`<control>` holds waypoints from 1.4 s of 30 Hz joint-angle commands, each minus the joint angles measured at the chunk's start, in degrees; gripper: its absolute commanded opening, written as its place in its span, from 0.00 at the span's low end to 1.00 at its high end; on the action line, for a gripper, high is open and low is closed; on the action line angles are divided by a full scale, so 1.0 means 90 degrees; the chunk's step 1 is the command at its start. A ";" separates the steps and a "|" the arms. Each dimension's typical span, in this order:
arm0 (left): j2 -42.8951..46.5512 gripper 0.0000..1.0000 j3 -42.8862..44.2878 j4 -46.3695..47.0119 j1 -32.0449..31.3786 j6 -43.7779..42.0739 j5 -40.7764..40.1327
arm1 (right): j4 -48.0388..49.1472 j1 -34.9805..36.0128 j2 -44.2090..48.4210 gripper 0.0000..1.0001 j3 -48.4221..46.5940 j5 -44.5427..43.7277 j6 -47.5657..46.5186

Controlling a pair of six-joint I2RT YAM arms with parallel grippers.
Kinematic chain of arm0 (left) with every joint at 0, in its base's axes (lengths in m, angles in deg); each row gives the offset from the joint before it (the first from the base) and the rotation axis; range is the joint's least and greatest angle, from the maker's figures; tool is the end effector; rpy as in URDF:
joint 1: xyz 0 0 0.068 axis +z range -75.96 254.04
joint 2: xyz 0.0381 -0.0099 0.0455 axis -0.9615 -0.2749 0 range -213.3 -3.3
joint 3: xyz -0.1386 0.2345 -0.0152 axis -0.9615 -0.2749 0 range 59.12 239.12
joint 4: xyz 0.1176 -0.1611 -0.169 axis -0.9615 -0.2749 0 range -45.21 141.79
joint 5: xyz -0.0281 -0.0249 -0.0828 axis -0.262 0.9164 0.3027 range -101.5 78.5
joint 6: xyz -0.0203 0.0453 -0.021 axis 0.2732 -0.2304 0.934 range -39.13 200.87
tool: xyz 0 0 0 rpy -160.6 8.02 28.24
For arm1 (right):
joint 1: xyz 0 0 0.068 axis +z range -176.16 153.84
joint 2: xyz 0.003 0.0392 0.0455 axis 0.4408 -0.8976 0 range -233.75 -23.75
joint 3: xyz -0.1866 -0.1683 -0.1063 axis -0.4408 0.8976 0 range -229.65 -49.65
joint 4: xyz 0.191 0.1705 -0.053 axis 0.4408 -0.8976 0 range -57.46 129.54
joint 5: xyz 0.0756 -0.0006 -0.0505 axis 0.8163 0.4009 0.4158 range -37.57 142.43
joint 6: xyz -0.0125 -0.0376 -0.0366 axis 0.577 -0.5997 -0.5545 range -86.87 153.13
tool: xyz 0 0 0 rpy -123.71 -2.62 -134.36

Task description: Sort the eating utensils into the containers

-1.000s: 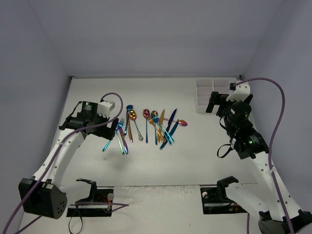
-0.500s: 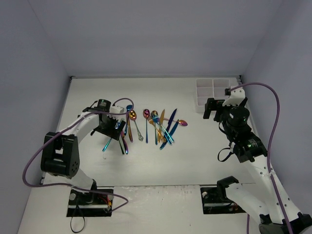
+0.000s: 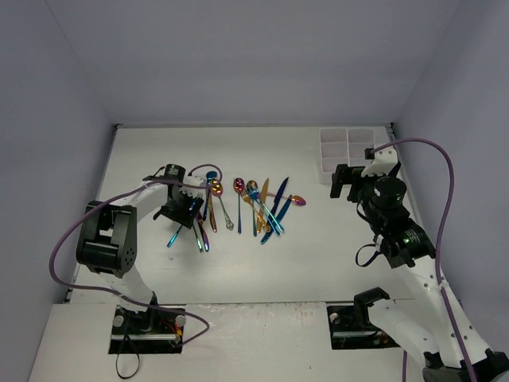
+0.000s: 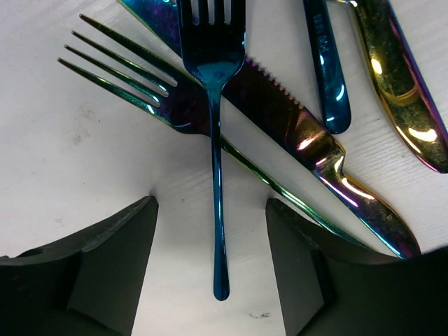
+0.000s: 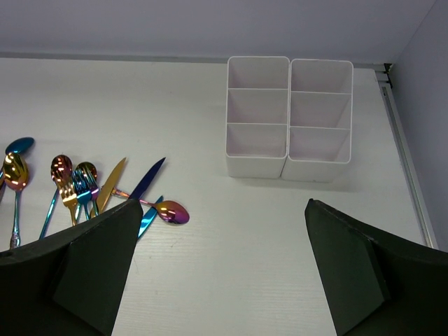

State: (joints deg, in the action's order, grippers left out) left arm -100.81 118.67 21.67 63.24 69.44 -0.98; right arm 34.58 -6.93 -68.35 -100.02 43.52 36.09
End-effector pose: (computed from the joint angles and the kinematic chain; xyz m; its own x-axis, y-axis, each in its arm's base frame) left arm 0.3183 -0.0673 0.1707 -0.8434 0.3594 -0.3993 0.4269 0.8996 -0.0919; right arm 0.1708 0.0537 0.3848 0.0042 0.0556 -0.9984 -0.1794 0.9823 0.0539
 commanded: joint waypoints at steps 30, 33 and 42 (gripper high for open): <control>0.2201 0.00 0.0756 -0.0017 -0.0468 0.0703 0.0462 | 0.0404 0.0032 -0.0688 1.00 -0.0760 0.1721 0.0315; 0.2589 0.00 0.1014 0.0066 -0.0992 0.1166 0.0433 | 0.0429 0.0049 -0.1189 1.00 -0.1193 0.2429 0.0610; 0.2795 0.00 0.1741 0.0925 -0.2659 0.2251 0.0278 | 0.1016 0.0544 -0.2497 0.84 -0.2206 0.3428 0.1257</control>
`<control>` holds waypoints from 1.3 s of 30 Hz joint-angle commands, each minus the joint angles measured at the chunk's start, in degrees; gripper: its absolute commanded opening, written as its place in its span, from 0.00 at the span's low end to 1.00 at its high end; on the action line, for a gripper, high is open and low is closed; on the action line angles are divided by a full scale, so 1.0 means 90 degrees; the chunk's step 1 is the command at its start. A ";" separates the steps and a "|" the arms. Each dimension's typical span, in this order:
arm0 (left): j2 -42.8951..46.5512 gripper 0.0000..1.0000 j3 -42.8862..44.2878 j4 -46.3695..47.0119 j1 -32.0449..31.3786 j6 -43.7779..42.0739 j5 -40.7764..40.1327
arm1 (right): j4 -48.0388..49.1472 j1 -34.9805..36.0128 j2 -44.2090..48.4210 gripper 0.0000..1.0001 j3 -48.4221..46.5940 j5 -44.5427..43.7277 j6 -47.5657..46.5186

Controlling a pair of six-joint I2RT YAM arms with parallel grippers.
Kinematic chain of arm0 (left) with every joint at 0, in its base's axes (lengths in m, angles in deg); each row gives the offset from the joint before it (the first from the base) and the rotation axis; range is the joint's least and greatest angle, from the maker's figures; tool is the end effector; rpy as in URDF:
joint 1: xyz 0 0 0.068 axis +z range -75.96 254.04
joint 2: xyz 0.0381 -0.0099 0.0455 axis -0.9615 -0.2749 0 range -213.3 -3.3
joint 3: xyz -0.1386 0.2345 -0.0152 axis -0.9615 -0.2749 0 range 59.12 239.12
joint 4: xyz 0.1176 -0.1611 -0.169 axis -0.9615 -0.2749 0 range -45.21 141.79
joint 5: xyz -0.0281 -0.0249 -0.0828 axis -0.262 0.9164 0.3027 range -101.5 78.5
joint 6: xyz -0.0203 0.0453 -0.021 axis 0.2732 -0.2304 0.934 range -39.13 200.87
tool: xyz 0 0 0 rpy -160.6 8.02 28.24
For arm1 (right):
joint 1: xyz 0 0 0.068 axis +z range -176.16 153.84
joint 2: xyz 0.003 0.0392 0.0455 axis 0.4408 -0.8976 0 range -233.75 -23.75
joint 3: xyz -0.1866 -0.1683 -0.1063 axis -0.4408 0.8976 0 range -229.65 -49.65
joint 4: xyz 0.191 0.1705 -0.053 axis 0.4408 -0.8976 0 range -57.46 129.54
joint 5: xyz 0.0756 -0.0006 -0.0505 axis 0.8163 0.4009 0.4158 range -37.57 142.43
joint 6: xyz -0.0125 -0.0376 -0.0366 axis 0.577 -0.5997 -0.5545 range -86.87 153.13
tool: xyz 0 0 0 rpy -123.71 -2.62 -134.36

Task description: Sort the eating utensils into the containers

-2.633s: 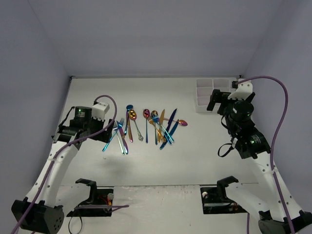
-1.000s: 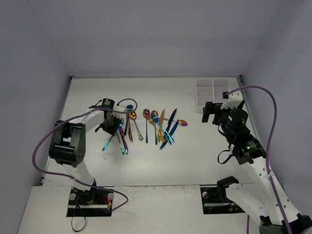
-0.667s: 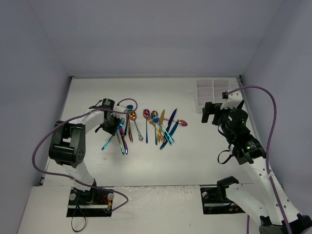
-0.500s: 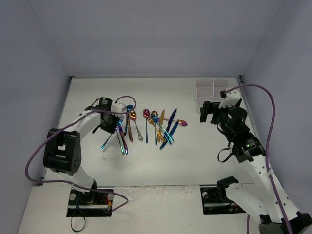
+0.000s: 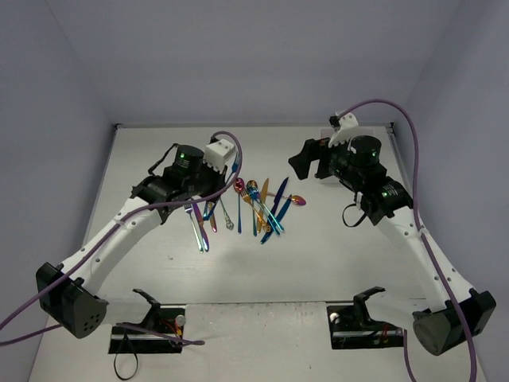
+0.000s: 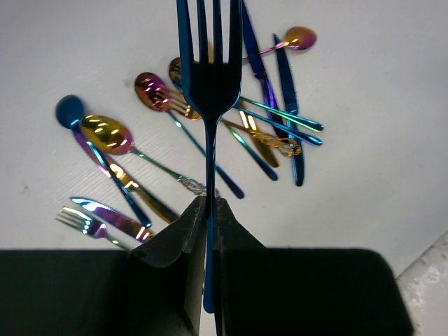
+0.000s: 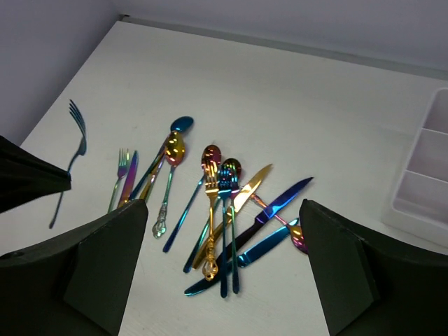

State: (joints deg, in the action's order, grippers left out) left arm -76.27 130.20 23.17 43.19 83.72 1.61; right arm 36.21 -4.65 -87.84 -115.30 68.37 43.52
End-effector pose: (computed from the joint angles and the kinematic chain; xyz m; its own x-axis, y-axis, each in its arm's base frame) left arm 0.2390 -0.1521 0.3626 -0.4686 0.2237 -0.8547 0.6447 0.7480 -0.1577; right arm 0.2347 0.1030 0.4143 -0.1378 0.1322 -0.9816 -0.5927 0.7831 0.1886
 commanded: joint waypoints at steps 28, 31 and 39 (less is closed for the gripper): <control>-0.0713 0.00 0.1494 0.0634 -0.1449 0.0745 -0.0396 | 0.1232 0.1419 -0.1404 0.15 -0.0907 -0.0180 -0.0046; -0.0746 0.00 0.1507 0.0595 -0.1455 0.0729 -0.0428 | 0.1230 0.1419 -0.1413 0.01 -0.0862 -0.0278 -0.0115; -0.0801 0.61 0.1357 0.0283 -0.1453 0.0966 -0.1233 | 0.1229 0.1331 -0.1300 0.00 -0.0814 -0.1080 -0.0560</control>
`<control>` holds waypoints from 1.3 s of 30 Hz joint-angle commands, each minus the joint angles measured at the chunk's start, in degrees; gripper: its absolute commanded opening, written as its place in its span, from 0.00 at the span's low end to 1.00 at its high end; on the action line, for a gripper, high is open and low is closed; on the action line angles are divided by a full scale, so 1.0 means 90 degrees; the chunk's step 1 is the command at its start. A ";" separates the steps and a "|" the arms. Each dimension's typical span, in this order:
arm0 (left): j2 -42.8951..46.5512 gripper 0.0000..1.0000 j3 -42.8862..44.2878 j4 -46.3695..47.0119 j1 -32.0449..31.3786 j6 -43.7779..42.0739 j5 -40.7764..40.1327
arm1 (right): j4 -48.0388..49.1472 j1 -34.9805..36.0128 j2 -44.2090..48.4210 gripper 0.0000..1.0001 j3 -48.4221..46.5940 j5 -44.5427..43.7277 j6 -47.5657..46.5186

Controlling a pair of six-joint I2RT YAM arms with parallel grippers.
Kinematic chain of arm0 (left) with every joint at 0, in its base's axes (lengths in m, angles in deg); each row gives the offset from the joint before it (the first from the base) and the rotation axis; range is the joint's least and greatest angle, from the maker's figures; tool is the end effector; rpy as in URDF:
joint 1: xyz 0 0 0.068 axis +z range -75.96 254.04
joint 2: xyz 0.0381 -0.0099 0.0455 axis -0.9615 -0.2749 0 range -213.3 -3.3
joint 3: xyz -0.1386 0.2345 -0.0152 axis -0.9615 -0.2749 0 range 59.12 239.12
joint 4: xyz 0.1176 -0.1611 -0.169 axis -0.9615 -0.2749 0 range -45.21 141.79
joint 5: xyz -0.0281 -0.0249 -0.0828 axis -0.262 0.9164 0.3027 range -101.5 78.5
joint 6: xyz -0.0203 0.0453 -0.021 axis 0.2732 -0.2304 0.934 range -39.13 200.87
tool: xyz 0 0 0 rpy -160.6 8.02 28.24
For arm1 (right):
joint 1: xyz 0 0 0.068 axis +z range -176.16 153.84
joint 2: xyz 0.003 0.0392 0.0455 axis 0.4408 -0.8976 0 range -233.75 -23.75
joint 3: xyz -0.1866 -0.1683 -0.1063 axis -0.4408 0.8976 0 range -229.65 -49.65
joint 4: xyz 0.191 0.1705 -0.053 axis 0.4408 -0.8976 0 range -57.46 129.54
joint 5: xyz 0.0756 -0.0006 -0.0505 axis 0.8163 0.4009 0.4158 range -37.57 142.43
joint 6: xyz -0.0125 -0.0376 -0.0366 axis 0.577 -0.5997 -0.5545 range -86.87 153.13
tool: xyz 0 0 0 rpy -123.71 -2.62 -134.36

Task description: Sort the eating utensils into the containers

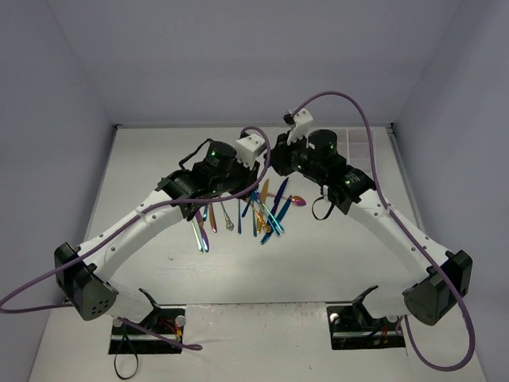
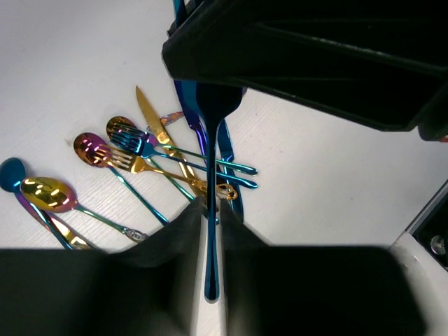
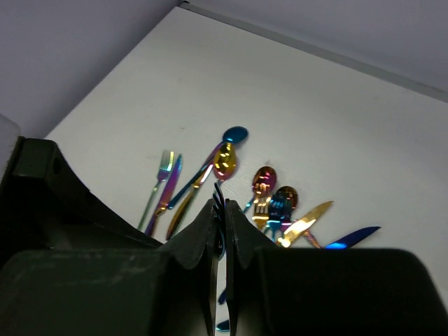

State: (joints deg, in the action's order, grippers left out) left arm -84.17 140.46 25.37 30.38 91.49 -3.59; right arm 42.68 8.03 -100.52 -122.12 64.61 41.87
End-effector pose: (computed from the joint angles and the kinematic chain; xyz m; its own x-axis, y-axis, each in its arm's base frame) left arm 0.2288 -0.2250 0.3883 -0.4537 0.1809 -0.8726 0.7018 0.6760 -0.2248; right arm 0.2582 0.1845 0.4098 -0.1264 0.0937 -0.9875 -0.7127 0.6839 0.1561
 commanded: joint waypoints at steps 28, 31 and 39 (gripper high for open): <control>0.2606 0.97 -0.3337 -0.0293 0.2049 0.2003 -0.2668 | 0.1636 -0.4783 -0.2240 0.00 -0.2518 -0.1291 -0.0844; 0.2595 0.97 -0.3440 -0.0323 0.2085 0.2083 -0.2659 | 0.1689 -0.4942 -0.2530 0.00 -0.2788 -0.1295 -0.0910; 0.2455 0.97 -0.3503 -0.0316 0.2130 0.2170 -0.2636 | 0.1702 -0.5082 -0.3195 0.00 -0.3073 -0.1219 -0.1305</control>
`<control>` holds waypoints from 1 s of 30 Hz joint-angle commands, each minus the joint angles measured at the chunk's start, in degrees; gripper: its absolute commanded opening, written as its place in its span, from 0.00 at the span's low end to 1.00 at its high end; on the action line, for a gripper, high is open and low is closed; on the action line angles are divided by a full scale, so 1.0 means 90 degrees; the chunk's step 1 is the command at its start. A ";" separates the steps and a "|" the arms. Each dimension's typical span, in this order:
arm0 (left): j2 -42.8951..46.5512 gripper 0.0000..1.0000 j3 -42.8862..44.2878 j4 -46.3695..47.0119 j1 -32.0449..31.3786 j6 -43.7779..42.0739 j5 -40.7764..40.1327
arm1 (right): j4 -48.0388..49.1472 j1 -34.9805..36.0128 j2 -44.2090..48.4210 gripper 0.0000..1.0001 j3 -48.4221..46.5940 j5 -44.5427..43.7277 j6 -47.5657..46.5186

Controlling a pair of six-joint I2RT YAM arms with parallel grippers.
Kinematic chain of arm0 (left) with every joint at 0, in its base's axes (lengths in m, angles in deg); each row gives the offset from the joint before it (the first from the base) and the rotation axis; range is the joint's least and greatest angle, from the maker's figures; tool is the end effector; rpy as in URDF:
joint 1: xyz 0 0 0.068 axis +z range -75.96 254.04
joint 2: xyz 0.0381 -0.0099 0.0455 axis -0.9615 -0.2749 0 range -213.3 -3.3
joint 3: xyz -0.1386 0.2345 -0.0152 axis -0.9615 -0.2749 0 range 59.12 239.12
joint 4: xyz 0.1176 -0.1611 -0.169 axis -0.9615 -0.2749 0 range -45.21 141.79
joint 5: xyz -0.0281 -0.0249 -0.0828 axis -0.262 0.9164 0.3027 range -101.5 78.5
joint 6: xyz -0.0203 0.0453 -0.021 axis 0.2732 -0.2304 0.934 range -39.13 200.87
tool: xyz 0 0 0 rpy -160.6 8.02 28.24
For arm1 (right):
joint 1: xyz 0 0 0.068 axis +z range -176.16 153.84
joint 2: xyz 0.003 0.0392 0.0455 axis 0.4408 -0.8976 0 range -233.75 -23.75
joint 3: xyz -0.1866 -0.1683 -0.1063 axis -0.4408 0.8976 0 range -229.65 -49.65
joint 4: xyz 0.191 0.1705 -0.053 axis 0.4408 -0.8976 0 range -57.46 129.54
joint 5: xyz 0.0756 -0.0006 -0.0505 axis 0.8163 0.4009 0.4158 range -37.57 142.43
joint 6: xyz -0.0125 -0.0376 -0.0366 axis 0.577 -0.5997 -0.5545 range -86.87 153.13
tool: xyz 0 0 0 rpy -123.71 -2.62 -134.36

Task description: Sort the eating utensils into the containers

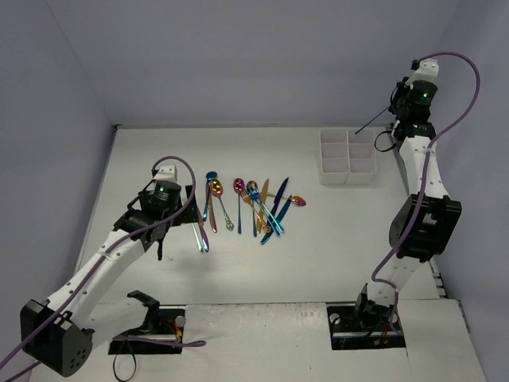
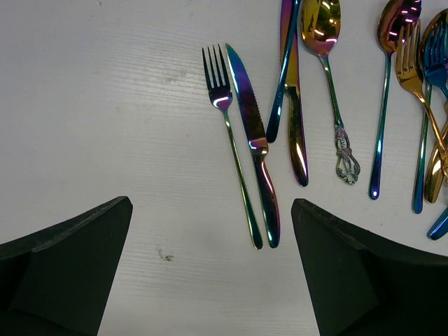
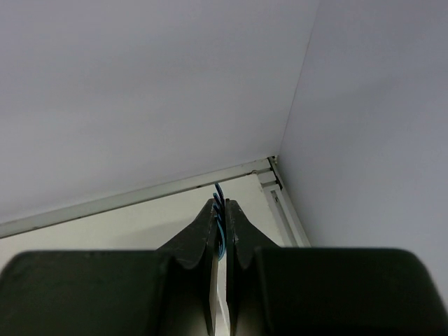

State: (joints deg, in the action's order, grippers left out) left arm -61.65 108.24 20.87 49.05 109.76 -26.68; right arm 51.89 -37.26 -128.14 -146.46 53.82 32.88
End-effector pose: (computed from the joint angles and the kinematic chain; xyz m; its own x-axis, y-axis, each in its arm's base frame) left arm 0.1995 -0.0826 0.2883 -0.6212 -0.2248 -0.7507 -0.0842 0.9716 -0.2212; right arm 0.4375 -0.0850 0.4055 0.0810 -0.0203 -0.9965 0.1693 0.9855 -0.0063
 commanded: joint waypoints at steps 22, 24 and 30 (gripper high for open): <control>-0.0082 0.97 -0.0250 0.0095 0.0082 0.0579 0.0006 | 0.0678 -0.0184 -0.1202 0.42 -0.0322 0.0906 -0.0133; -0.0098 0.97 -0.0271 0.0104 0.0082 0.0662 0.0026 | 0.0669 -0.0192 -0.1020 0.54 -0.0242 0.0875 -0.0138; -0.0242 0.97 -0.0327 0.0134 0.0082 0.1000 -0.0062 | 0.0521 -0.0192 -0.0015 0.79 0.0185 0.0637 -0.0126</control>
State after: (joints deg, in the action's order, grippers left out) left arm -62.96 105.17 20.66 49.38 115.39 -26.36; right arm 52.59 -38.58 -139.60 -145.87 60.54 31.44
